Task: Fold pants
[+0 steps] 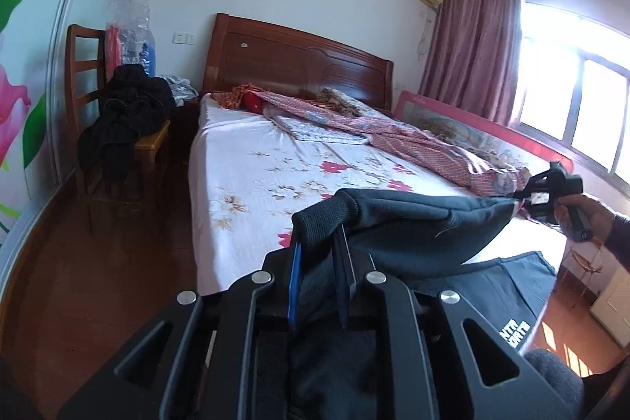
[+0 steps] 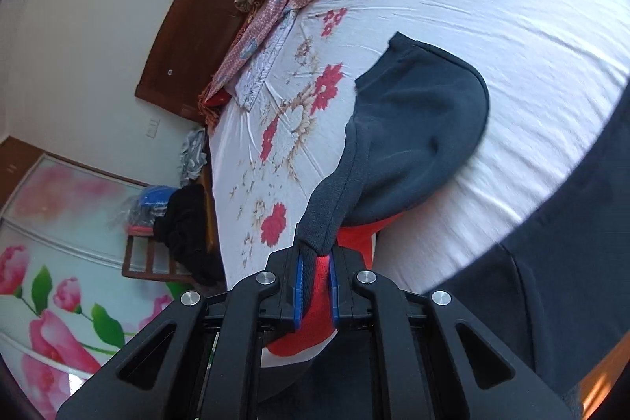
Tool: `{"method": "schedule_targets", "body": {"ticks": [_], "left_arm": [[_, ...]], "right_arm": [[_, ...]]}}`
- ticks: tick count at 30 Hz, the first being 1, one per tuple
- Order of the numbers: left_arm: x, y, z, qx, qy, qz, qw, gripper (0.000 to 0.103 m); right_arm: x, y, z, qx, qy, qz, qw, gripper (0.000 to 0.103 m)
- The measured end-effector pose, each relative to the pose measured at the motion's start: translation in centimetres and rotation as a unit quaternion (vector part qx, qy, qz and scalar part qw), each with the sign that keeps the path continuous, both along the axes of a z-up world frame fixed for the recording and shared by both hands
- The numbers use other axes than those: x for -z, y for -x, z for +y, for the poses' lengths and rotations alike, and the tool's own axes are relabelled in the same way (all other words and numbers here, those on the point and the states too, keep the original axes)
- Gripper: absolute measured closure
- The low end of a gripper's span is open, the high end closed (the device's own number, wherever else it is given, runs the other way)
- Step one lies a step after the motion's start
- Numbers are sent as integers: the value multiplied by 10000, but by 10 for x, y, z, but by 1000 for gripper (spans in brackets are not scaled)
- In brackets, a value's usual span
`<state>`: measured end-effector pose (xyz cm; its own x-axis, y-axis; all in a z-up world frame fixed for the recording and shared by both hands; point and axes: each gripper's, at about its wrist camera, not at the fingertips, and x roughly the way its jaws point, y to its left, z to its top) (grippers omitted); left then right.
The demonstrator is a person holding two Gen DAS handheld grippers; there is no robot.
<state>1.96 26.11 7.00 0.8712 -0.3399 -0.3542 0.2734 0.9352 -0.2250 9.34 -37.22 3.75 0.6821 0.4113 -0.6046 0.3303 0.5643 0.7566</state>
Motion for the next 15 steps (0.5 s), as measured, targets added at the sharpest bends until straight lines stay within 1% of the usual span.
{"method": "schedule_targets", "body": {"ticks": [3, 5, 7, 9, 11, 12, 13, 14, 15], "left_arm": [[15, 28, 5, 159, -123, -110, 9997, 86], [25, 44, 14, 262, -173, -321, 9990, 85], [37, 45, 20, 298, -300, -84, 9991, 83], [50, 42, 24, 170, -697, 200, 9972, 82], [55, 36, 29, -42, -958, 510, 9941, 69], [54, 32, 33, -118, -929, 676, 9933, 62], [51, 32, 34, -118, -763, 755, 9941, 59], [45, 32, 32, -61, -485, 870, 9950, 54], [40, 33, 24, 31, -265, 1000, 9946, 42]], "right_arm": [[42, 53, -5, 241, -268, 230, 9991, 94], [69, 78, -4, 343, -425, 386, 9978, 94], [89, 97, 0, 460, -598, 499, 9959, 95], [99, 109, 2, 580, -697, 507, 9946, 95], [100, 118, 2, 625, -755, 475, 9940, 95], [98, 120, 3, 622, -762, 439, 9942, 95], [95, 122, 3, 601, -730, 420, 9946, 95], [93, 122, 3, 567, -699, 411, 9951, 95], [92, 122, 2, 559, -677, 409, 9953, 95]]}}
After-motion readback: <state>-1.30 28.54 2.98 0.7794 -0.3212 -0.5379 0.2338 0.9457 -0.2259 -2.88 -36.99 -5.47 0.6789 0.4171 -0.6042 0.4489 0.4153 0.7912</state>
